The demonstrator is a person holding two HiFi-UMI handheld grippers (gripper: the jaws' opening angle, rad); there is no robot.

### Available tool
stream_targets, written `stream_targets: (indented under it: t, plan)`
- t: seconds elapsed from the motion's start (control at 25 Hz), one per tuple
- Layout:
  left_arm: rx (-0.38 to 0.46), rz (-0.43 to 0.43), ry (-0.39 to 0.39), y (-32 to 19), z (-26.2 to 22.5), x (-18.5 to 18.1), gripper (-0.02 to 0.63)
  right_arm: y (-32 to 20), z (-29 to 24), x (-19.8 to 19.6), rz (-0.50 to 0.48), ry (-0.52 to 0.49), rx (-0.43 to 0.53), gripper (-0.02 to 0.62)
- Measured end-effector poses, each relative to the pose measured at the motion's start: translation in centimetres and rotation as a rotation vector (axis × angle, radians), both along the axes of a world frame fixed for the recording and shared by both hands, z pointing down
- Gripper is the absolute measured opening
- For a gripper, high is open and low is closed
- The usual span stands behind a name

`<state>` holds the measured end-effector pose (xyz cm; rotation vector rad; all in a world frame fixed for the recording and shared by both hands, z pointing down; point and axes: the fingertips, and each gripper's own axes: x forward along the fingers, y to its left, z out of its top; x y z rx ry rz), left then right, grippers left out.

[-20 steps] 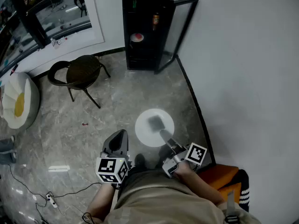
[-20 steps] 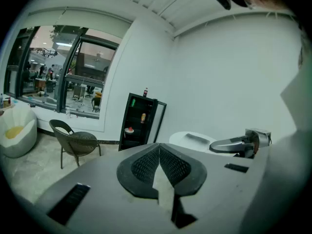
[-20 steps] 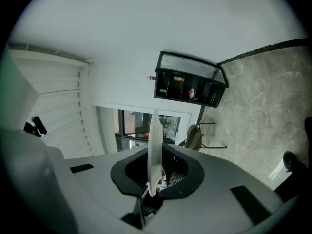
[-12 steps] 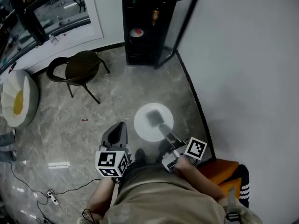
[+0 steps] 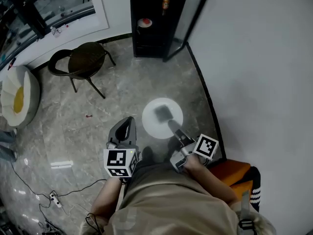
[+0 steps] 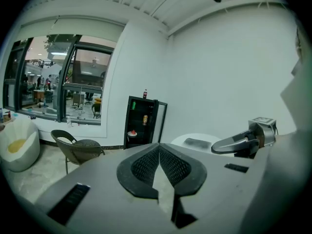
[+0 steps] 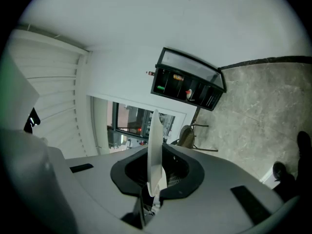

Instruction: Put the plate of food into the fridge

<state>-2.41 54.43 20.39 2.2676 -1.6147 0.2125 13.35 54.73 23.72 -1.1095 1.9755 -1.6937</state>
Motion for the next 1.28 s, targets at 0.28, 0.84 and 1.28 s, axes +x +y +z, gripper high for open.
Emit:
stream_targets:
  t: [0.28,0.84,1.28]
  plan:
    - [0.018,-0.006,0.007,0.2,0.0,-1.4,0.012,-0.1,-0.1,-1.5,-0.006,0.034,0.036,0.040]
    - [-0.012,0.013,-0.023,-1.5,0.6,-0.5,0.011,-2.0,-0.1,0.2,-0.002,0.016,0.028,0.040]
    - [-0.036,-0.035,-0.093,-5.3,0.7,2.0,0.011,-6.5,0.5,1.2,-0.073,-0.308,-0.064,0.040]
